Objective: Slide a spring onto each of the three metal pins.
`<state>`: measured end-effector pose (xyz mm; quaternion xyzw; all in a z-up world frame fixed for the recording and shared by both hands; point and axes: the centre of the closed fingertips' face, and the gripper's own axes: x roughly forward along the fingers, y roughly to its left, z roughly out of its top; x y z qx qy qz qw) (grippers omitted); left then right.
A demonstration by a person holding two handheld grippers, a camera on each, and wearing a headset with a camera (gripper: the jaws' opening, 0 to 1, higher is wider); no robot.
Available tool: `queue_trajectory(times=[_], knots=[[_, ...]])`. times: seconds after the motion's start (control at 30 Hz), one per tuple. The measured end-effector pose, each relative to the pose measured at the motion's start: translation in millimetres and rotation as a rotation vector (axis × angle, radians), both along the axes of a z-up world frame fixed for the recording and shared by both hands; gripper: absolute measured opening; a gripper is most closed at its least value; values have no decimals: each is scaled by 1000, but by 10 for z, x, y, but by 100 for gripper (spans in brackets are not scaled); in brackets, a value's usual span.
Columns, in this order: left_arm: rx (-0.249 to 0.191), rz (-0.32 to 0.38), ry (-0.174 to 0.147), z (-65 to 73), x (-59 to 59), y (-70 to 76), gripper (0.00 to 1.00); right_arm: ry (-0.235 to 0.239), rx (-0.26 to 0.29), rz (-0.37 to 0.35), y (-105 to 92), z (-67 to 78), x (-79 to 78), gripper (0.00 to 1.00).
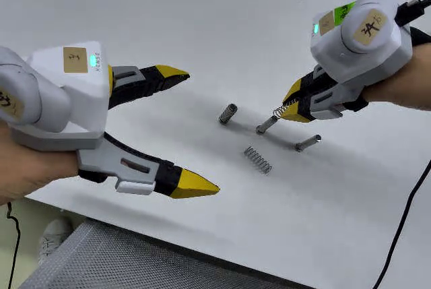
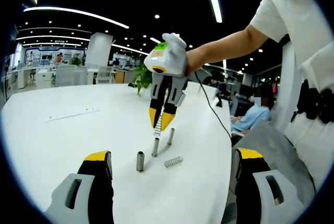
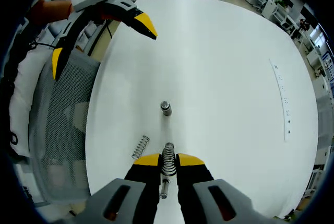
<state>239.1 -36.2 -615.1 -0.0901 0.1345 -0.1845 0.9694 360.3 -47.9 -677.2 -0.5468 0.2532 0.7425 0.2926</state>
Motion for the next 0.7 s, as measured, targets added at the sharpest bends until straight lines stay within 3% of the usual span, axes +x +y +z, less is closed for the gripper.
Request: queue_trajectory(times=[0.7], knots=[[-15, 3, 2, -16, 6, 9, 99, 9, -40, 0, -24, -174, 4, 12]])
